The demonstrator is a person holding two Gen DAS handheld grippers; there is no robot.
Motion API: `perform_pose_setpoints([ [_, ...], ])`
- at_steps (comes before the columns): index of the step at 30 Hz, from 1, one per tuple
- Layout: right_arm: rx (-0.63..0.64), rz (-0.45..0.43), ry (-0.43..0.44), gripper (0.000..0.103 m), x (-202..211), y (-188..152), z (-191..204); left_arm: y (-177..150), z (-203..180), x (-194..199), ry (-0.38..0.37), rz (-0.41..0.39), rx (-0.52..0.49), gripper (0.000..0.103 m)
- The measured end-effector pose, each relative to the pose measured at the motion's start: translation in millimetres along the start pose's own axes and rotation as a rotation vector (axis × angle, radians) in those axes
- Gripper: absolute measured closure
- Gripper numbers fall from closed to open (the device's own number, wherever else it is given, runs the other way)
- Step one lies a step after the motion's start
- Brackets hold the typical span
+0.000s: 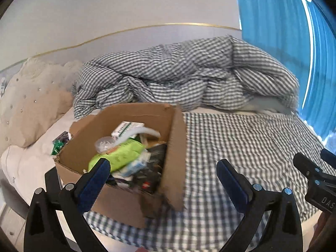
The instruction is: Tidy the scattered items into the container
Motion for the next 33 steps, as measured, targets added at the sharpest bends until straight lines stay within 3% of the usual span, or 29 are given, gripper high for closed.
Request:
perform_pose_setpoints([
  [11,-0.022,-0.007,-0.013,0.002,15,-5,-37,6,-21,17,-0.02,-0.023,-0.007,0.0],
  [27,0.025,0.005,-0.018,0.002,9,-6,-19,3,-5,13,0.002,-0.009,0.045,0.0],
  [33,0.066,0.006,-0.041,0.002,7,-8,-10,2,-5,14,-0.04,-0.02,0.059,0.0],
])
Point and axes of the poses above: each gripper's, at about its wrist camera, not at the fingertips, and x roughly against the way its jaws point, z to its left, y to its top, the point moved 1 cm from there along -x, roughly the way its jaws point, and after that the axes turned 4 degrees about -y, right-handed, at the moved point
